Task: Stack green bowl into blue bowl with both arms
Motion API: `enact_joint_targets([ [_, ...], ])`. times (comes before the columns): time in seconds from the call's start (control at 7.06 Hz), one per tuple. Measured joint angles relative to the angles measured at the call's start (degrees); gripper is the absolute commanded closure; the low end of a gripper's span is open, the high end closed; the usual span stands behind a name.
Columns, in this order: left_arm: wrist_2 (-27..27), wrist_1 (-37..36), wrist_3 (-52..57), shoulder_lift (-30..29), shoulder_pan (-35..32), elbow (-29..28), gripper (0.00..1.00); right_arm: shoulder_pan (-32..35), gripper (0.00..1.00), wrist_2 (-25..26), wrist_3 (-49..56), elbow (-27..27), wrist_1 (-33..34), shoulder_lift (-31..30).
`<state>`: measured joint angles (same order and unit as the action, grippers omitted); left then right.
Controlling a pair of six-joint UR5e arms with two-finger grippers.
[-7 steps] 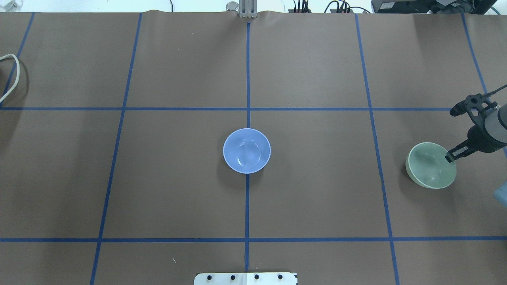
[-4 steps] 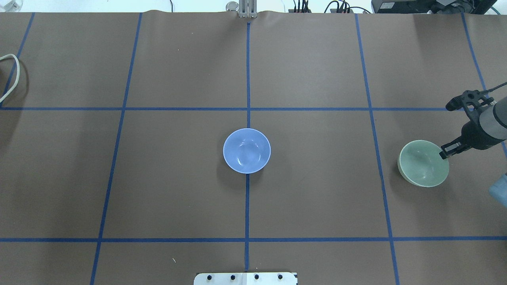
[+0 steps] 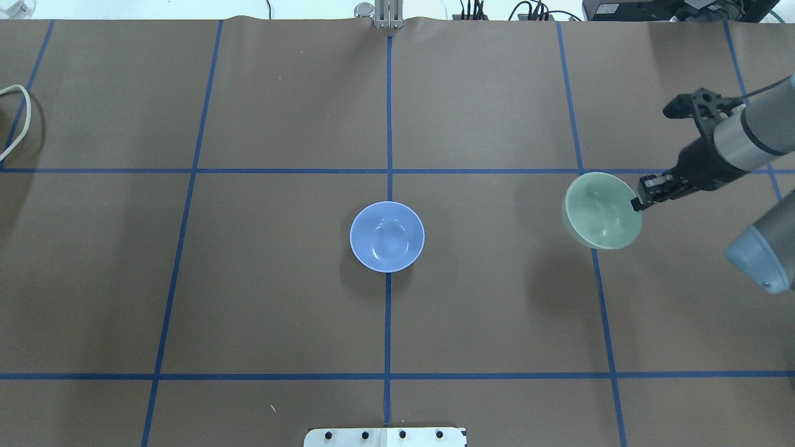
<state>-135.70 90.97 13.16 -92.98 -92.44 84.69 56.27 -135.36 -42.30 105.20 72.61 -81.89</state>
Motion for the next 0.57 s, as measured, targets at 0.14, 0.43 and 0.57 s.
enact_joint_targets([
  [0.14,0.0,0.0,-0.1,0.0,0.0,0.0,0.02,-1.7,1.0,0.2,-9.3,-0.2,0.3,5.9],
  [0.43,0.0,0.0,-0.2,0.1,0.1,0.0,0.02,-8.3,1.0,6.4,-24.4,-0.5,5.3,18.3],
  [0.57,0.0,0.0,-0.2,0.1,0.1,0.0,0.02,-12.3,1.0,11.5,-28.3,-1.1,10.9,24.5],
])
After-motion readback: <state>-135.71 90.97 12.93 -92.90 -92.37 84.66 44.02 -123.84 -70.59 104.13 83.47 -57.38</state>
